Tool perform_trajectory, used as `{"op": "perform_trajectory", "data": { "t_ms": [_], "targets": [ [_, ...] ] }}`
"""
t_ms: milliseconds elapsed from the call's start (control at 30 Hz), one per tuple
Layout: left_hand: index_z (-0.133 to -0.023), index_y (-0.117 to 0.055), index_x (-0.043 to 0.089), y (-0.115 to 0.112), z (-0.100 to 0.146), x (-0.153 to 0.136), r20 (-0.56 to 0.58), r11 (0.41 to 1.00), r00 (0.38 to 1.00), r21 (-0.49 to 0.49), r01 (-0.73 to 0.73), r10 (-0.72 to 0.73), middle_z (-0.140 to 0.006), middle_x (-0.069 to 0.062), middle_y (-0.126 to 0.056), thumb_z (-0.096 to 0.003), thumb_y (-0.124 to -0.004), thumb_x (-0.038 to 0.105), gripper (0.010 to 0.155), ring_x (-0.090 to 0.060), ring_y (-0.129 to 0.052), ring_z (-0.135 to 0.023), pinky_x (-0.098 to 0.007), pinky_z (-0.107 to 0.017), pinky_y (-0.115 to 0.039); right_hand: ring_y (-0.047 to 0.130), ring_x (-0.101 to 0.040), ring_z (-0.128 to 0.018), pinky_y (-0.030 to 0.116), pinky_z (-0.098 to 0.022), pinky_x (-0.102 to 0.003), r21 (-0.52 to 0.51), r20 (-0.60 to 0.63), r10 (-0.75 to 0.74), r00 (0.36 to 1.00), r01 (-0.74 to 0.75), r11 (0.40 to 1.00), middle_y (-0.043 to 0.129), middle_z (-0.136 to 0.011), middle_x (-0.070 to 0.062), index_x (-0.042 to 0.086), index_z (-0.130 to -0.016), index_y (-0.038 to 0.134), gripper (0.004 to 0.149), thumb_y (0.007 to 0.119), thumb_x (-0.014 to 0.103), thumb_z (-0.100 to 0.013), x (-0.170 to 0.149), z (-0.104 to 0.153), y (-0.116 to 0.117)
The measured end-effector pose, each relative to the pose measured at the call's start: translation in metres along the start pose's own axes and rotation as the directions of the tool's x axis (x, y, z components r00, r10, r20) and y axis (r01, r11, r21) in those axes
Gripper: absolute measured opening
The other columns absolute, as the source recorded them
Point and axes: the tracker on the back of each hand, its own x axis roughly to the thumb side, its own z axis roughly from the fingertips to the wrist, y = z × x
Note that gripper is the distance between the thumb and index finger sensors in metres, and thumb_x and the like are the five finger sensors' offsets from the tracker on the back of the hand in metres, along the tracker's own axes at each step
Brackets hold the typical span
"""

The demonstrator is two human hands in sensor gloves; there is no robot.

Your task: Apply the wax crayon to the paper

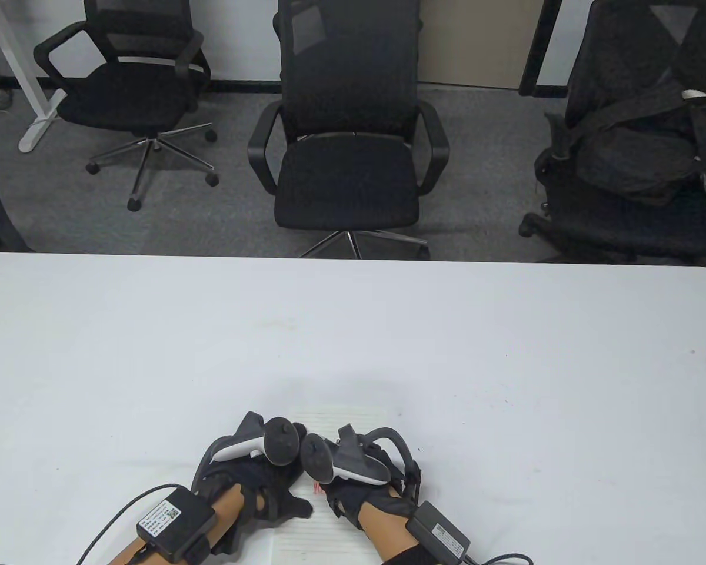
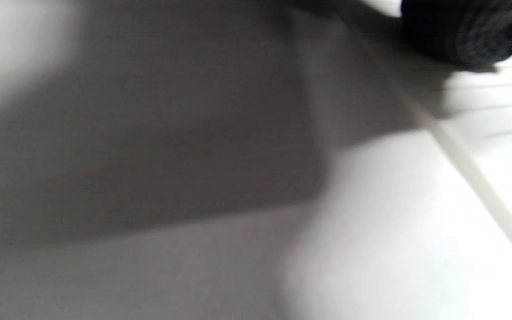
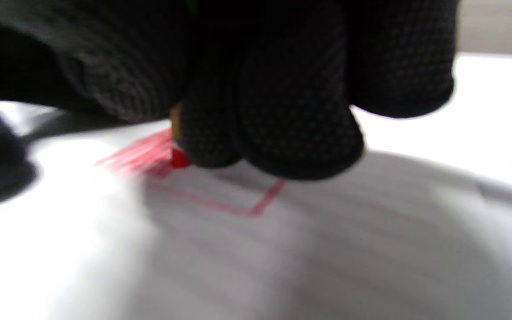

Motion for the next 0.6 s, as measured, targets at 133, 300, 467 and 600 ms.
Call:
{"op": "perform_trajectory", "data": {
  "t_ms": [133,300,467,600],
  "targets": [
    [-0.101,0.001,0.053,0.000,0.000,0.000,0.000,1.000,1.000,0.000,0.000,0.000,-0.104,0.020,0.016,-0.0359,-0.074,0.080,0.103,-0.016,0.015,-0.103,-0.060,-0.072,-0.001,0.103,-0.019,-0.037,0.088,-0.040,-0.045,-0.121,-0.030,0.007,1.000,-0.010,0.993,0.101,-0.058,-0.007,0.021,-0.075,0.087,0.040,0.086,0.038,-0.038,0.000,-0.002,0.001],
    [-0.101,0.000,0.053,0.000,0.000,0.000,-0.001,1.000,1.000,0.000,0.000,0.000,-0.104,0.020,0.016,-0.0358,-0.074,0.080,0.103,-0.016,0.015,-0.103,-0.060,-0.072,-0.001,0.103,-0.019,-0.036,0.088,-0.039,-0.045,-0.248,-0.053,-0.005,0.999,-0.008,0.969,0.101,-0.057,-0.007,0.021,-0.074,0.087,0.040,0.086,0.038,-0.038,-0.004,-0.003,0.004],
    [-0.101,0.000,0.053,0.000,0.000,0.000,0.000,1.000,1.000,-0.001,0.001,-0.001,-0.104,0.020,0.016,-0.0357,-0.074,0.080,0.103,-0.016,0.015,-0.103,-0.061,-0.072,-0.001,0.103,-0.019,-0.036,0.088,-0.040,-0.045,-0.111,-0.055,-0.058,0.997,0.052,0.993,0.100,-0.058,-0.007,0.021,-0.075,0.087,0.040,0.086,0.038,-0.038,-0.009,-0.004,0.002],
    [-0.101,0.001,0.053,0.000,0.000,0.000,0.000,1.000,1.000,0.000,0.001,-0.001,-0.104,0.020,0.016,-0.0359,-0.074,0.080,0.103,-0.016,0.015,-0.103,-0.061,-0.072,-0.001,0.103,-0.018,-0.035,0.089,-0.038,-0.044,-0.272,-0.094,-0.056,0.994,0.028,0.962,0.101,-0.057,-0.006,0.021,-0.074,0.087,0.040,0.086,0.038,-0.038,-0.014,-0.005,0.005]
  ]
}}
